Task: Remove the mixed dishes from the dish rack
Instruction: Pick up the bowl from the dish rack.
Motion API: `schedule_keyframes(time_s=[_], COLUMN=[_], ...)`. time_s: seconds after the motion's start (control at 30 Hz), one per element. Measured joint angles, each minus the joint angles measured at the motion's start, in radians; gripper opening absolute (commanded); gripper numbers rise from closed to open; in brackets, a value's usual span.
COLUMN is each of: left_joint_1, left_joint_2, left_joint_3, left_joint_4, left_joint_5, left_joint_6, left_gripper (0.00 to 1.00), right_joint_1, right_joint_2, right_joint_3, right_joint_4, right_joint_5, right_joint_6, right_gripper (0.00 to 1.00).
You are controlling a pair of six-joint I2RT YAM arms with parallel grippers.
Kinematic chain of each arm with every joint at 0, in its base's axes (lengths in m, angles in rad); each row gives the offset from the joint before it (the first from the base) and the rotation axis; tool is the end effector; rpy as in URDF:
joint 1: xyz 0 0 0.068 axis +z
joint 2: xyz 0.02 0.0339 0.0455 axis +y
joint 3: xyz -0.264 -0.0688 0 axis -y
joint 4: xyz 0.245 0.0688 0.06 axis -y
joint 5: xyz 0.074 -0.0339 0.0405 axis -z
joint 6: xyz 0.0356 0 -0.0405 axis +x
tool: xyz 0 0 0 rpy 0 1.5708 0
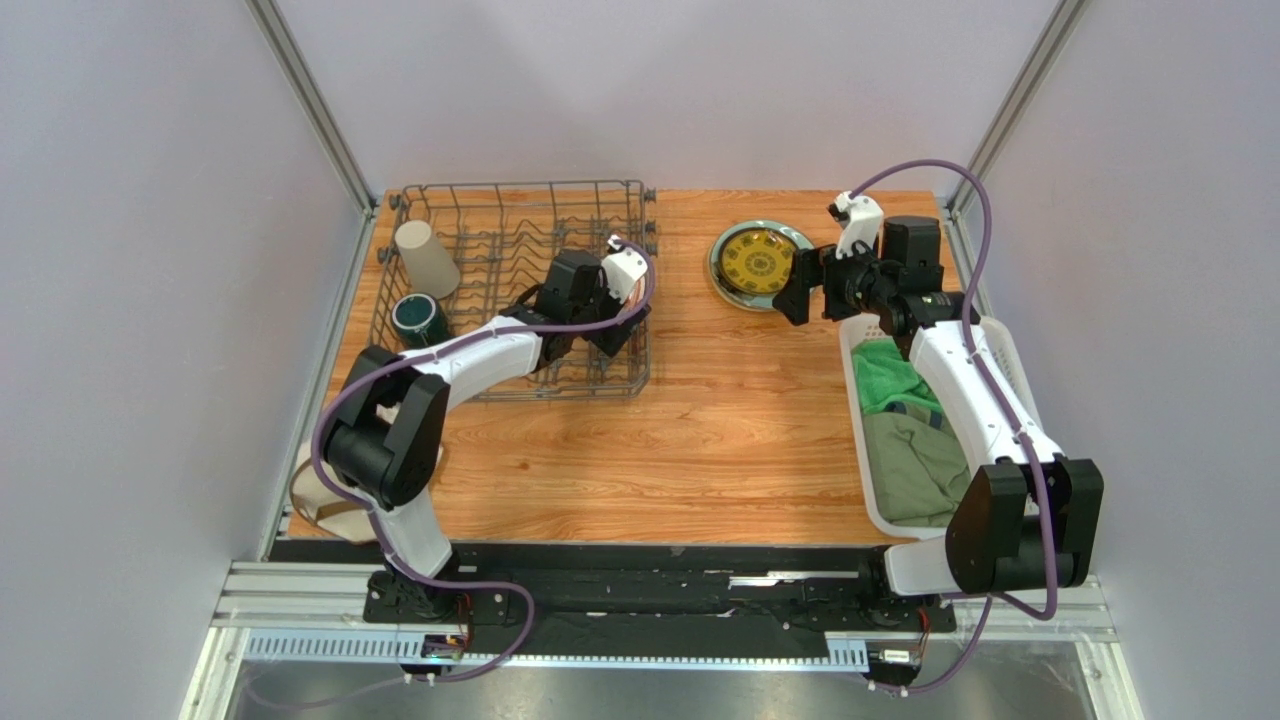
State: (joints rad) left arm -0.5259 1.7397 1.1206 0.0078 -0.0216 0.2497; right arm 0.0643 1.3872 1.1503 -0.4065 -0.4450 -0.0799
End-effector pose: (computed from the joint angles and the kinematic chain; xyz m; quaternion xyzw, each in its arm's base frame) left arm 0.3364 -0.1943 0.2175 0.3308 0.8231 -0.0540 0.4585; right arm 0.3073 0.0351 0.3102 -0.1613 0.8630 0.1940 0.4378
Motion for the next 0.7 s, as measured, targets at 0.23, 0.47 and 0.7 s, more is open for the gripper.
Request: schedule_keyframes(time_s=[0.23,0.47,0.7], left_joint_1=[-0.019,-0.031,-0.039], left_joint_2=[0.029,0.051,0.060], left_joint_3=[0.046,0.066,0.070], left_joint_4=[-0.011,-0.037,-0.051], left_joint_5=[-0.053,-0.086,-0.093], left_joint_6=[0.000,-0.001,-0.002], left_gripper=[0.99,0.99,0.99], right_joint_1=[0.000,0.000,0.000], right_joint_2=[0.001,0.013,0.019], right_joint_3=[0.000,0.000,0.000], right_joint_4=[0.000,0.000,0.000], right_joint_5=[0.002,0.003,0.009], right_joint_6=[-0.005,-0.008,-0.012], right_gripper=[0.99,0.99,0.99])
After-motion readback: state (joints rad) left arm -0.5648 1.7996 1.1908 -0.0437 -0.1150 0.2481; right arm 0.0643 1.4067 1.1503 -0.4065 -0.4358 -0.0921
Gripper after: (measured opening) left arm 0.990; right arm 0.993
